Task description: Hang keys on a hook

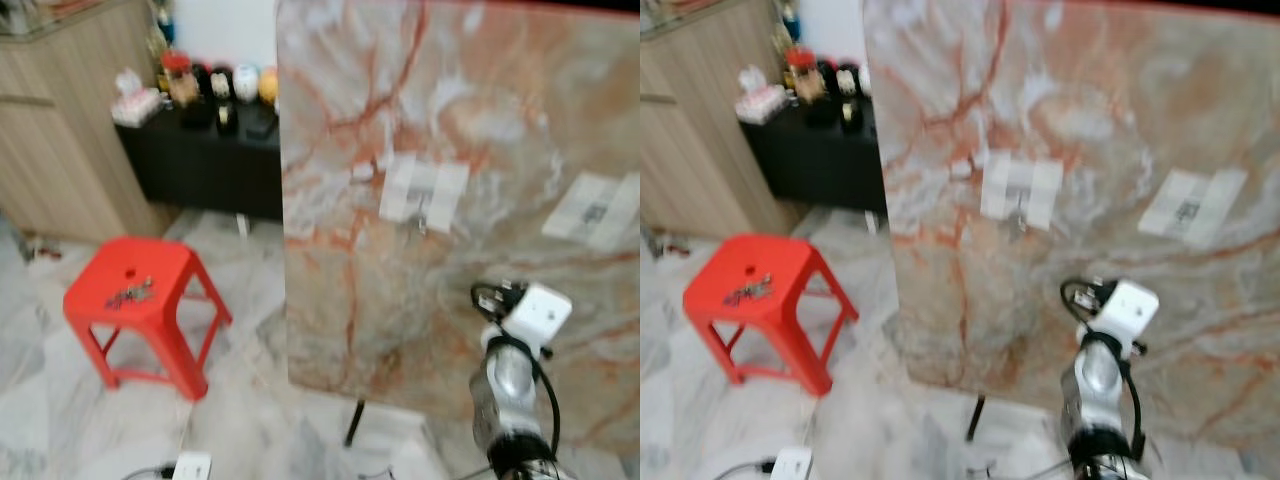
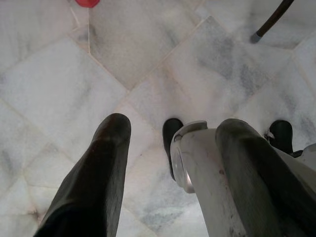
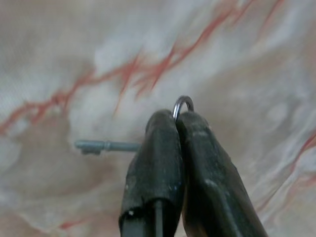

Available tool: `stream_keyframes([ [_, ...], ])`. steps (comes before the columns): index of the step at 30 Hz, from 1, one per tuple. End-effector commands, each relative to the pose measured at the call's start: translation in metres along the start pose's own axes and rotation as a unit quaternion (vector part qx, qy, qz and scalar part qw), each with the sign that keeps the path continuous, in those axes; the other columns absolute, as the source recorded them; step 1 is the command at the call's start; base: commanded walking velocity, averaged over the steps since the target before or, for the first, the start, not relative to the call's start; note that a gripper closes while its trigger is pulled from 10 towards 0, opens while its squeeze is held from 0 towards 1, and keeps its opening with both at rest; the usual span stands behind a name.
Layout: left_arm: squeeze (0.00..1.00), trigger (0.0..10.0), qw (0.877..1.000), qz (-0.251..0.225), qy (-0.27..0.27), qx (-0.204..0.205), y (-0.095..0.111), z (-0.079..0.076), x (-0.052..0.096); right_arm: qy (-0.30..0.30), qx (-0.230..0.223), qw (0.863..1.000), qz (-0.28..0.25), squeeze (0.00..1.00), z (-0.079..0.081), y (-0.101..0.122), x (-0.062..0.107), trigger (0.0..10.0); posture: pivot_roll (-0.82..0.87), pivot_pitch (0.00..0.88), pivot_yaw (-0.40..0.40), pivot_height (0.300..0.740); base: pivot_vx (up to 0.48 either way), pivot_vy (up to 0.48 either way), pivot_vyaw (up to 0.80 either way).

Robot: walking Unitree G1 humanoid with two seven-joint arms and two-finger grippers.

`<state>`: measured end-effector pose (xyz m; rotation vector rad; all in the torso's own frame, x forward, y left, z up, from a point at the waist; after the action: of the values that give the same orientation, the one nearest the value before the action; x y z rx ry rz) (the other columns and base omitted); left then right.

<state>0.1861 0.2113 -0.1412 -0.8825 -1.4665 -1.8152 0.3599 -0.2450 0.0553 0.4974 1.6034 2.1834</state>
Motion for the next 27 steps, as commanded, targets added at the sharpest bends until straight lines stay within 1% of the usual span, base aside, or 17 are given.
stream_keyframes([
  [1, 0.00, 10.0, 1.000, 0.013, -0.002, -0.008, -0.007, 0.000, 0.001, -0.013, -0.003, 1.000, -0.026, 0.00, -0.003, 0.013, -0.004, 10.0, 0.02, 0.000, -0.045, 0.740, 0.000, 0.000, 0.00],
  [4, 0.00, 10.0, 1.000, 0.013, -0.001, -0.009, -0.007, 0.000, 0.001, -0.026, 0.008, 0.999, -0.040, 0.00, -0.009, 0.020, -0.006, 10.0, 0.02, 0.000, -0.045, 0.740, 0.000, 0.000, 0.00],
  [5, 0.00, 10.0, 1.000, 0.013, -0.001, -0.009, -0.007, 0.000, 0.001, -0.025, 0.026, 0.998, -0.050, 0.00, -0.009, 0.024, -0.007, 10.0, 0.02, 0.000, -0.045, 0.740, 0.000, 0.000, 0.00],
  [6, 0.00, 10.0, 1.000, 0.013, -0.001, -0.009, -0.007, 0.000, 0.001, -0.025, 0.026, 0.998, -0.050, 0.00, -0.009, 0.024, -0.007, 10.0, 0.02, 0.000, -0.045, 0.740, 0.000, 0.000, 0.00],
  [7, 0.00, 10.0, 1.000, 0.013, -0.001, -0.009, -0.007, 0.000, 0.001, -0.024, 0.050, 0.997, -0.061, 0.00, -0.008, 0.028, -0.008, 10.0, 0.01, 0.000, -0.045, 0.740, 0.000, 0.000, 0.00],
  [9, 0.00, 10.0, 1.000, 0.013, -0.001, -0.009, -0.007, 0.000, 0.001, -0.023, 0.077, 0.994, -0.078, 0.00, -0.006, 0.035, -0.009, 10.0, 0.01, 0.000, -0.045, 0.740, 0.000, 0.000, 0.00],
  [10, 0.00, 10.0, 1.000, 0.013, -0.001, -0.009, -0.007, 0.000, 0.001, -0.023, 0.077, 0.994, -0.078, 0.00, -0.006, 0.035, -0.009, 10.0, 0.01, 0.000, -0.045, 0.740, 0.000, 0.000, 0.00],
  [11, 0.00, 10.0, 1.000, 0.013, -0.001, -0.009, -0.007, 0.001, 0.001, -0.020, 0.097, 0.991, -0.093, 0.00, -0.002, 0.040, -0.009, 10.0, 0.01, 0.000, -0.045, 0.740, 0.000, 0.000, 0.00],
  [14, 0.00, 10.0, 1.000, 0.012, 0.000, -0.009, -0.007, 0.002, 0.001, -0.013, 0.120, 0.986, -0.113, 0.00, 0.004, 0.048, -0.010, 10.0, 0.02, 0.000, -0.045, 0.740, 0.000, 0.000, 0.00],
  [16, 0.00, 10.0, 1.000, 0.012, 0.000, -0.009, -0.007, 0.002, 0.001, -0.009, 0.126, 0.985, -0.117, 0.00, 0.006, 0.050, -0.010, 10.0, 0.02, 0.000, -0.045, 0.740, 0.000, 0.000, 0.00],
  [18, 0.00, 10.0, 1.000, 0.012, 0.000, -0.009, -0.007, 0.002, 0.001, -0.002, 0.149, 0.979, -0.139, 0.00, 0.011, 0.058, -0.010, 10.0, 0.02, 0.000, -0.045, 0.740, 0.000, 0.000, 0.00],
  [20, 0.00, 10.0, 1.000, 0.012, 0.000, -0.009, -0.007, 0.002, 0.001, -0.002, 0.156, 0.977, -0.145, 0.00, 0.012, 0.060, -0.010, 10.0, 0.02, 0.000, -0.045, 0.740, 0.000, 0.000, 0.00],
  [22, 0.00, 10.0, 1.000, 0.011, -0.001, -0.009, -0.006, 0.001, 0.001, -0.014, 0.165, 0.974, -0.152, 0.00, 0.011, 0.062, -0.010, 10.0, 0.02, 0.000, -0.045, 0.740, 0.000, 0.000, 0.00],
  [26, 0.00, 10.0, 1.000, 0.011, -0.002, -0.009, -0.006, 0.000, 0.001, -0.016, 0.174, 0.971, -0.160, 0.00, 0.011, 0.065, -0.010, 10.0, 0.02, 0.000, -0.045, 0.740, 0.000, 0.000, 0.00],
  [27, 0.00, 10.0, 1.000, 0.011, -0.002, -0.009, -0.005, -0.001, 0.001, -0.018, 0.186, 0.967, -0.171, 0.00, 0.011, 0.069, -0.009, 10.0, 0.02, 0.000, -0.045, 0.740, 0.000, 0.000, 0.00],
])
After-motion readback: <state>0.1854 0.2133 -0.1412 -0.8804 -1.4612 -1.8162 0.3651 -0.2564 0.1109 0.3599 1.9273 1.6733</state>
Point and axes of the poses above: a point about 5 cm out from each wrist's last joint towards the gripper, its own x axis pointing back from the gripper into the wrist, its own y axis along the axis of the wrist's last joint, z = x × y, the point moved 6 cm from there along -x, pointing out of the wrist towards the gripper, and after that the axes turned 7 degrees about -x, right-handed, at the moved point
